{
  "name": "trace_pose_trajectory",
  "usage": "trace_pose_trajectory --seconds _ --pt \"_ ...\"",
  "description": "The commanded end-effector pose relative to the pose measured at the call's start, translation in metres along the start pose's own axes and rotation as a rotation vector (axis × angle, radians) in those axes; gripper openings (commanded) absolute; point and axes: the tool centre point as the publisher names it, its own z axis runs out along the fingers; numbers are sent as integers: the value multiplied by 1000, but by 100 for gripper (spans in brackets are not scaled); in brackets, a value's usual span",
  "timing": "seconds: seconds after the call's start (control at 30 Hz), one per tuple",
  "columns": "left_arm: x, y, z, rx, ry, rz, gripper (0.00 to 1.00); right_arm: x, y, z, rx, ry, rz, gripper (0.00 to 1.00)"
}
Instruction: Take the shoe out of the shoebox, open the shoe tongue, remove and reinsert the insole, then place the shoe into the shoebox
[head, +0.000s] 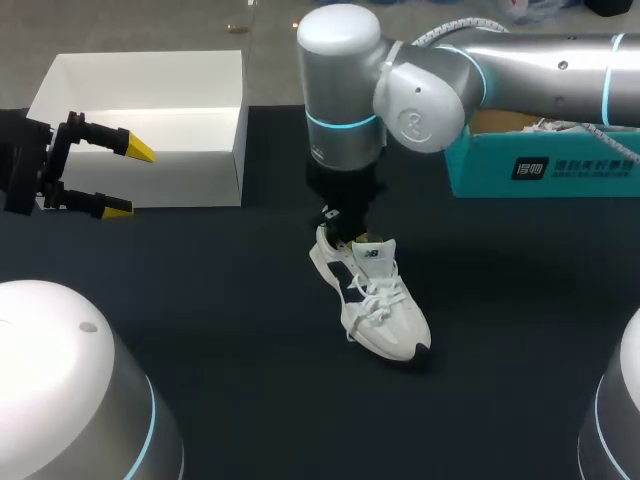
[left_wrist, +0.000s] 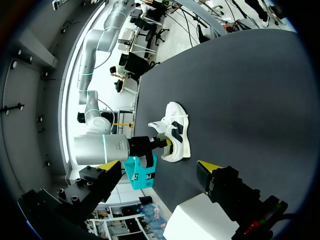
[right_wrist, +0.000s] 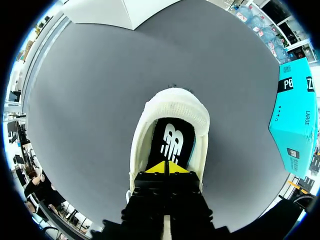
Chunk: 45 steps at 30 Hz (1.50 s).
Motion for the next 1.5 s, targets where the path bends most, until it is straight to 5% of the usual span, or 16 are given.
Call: trace_pose_trajectory --seconds 0.03,0.7,0.83,1.03,1.5 --pt "0 0 0 0 4 -1 100 -2 -3 1 -8 4 0 0" --pt "0 0 0 0 4 -1 100 -1 -24 -2 148 7 69 0" --pt "0 0 0 0 4 -1 100 2 -27 -2 167 20 63 56" --pt "0 0 0 0 4 -1 100 8 -27 -3 174 13 51 100" --pt "0 0 0 0 4 -1 100 7 -28 -3 174 14 68 100"
